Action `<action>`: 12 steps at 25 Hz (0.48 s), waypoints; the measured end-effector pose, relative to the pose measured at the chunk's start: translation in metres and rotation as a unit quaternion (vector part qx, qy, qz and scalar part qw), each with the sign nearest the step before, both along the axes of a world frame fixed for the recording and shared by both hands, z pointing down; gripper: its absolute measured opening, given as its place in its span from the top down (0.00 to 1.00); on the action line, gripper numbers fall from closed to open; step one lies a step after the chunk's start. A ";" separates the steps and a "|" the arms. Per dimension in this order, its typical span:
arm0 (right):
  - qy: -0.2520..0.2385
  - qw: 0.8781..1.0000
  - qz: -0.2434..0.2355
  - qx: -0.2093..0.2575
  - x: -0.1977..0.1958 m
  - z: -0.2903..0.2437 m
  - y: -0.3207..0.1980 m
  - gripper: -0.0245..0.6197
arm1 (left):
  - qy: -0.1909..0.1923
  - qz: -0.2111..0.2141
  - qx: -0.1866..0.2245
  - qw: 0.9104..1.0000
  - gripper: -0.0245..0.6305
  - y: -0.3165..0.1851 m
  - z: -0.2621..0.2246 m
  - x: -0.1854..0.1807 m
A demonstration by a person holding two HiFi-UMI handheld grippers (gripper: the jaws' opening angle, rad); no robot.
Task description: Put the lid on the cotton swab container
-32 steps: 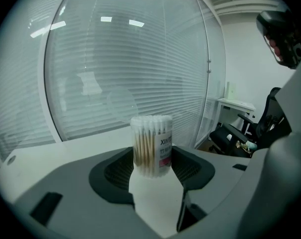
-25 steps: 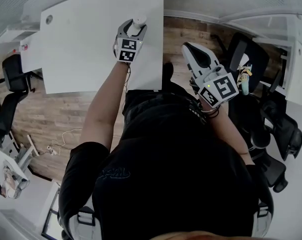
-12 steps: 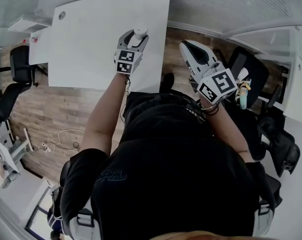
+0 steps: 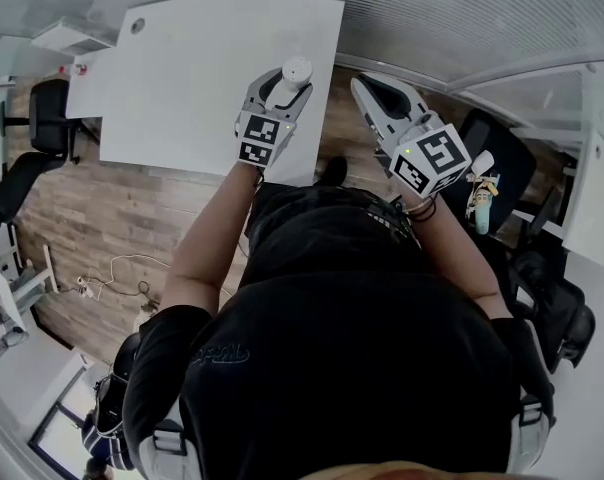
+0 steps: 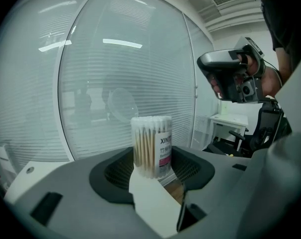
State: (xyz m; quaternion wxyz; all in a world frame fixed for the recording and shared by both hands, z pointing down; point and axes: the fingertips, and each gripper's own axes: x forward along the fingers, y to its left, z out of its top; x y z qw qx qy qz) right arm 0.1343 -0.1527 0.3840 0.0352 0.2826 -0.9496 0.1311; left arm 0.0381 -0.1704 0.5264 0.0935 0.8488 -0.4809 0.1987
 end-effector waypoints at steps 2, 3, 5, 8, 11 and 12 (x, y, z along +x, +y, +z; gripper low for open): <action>0.000 1.000 -0.005 0.002 -0.004 -0.003 0.001 0.93 | 0.005 0.008 0.002 1.000 0.59 0.009 -0.009 0.006; 0.000 1.000 -0.007 0.003 -0.006 -0.004 0.001 0.93 | 0.008 0.013 0.004 1.000 0.59 0.013 -0.014 0.009; 0.006 1.000 -0.008 0.009 -0.011 -0.007 0.002 0.93 | 0.011 0.025 0.009 1.000 0.59 0.020 -0.023 0.012; 0.016 1.000 -0.004 0.011 -0.020 -0.010 0.003 0.93 | 0.014 0.045 0.008 0.999 0.59 0.030 -0.034 0.014; 0.019 1.000 -0.002 0.010 -0.030 -0.015 0.006 0.93 | 0.025 0.066 0.001 0.998 0.59 0.039 -0.044 0.015; 0.020 1.000 -0.003 0.011 -0.033 -0.017 0.007 0.93 | 0.028 0.074 0.001 0.997 0.59 0.043 -0.048 0.015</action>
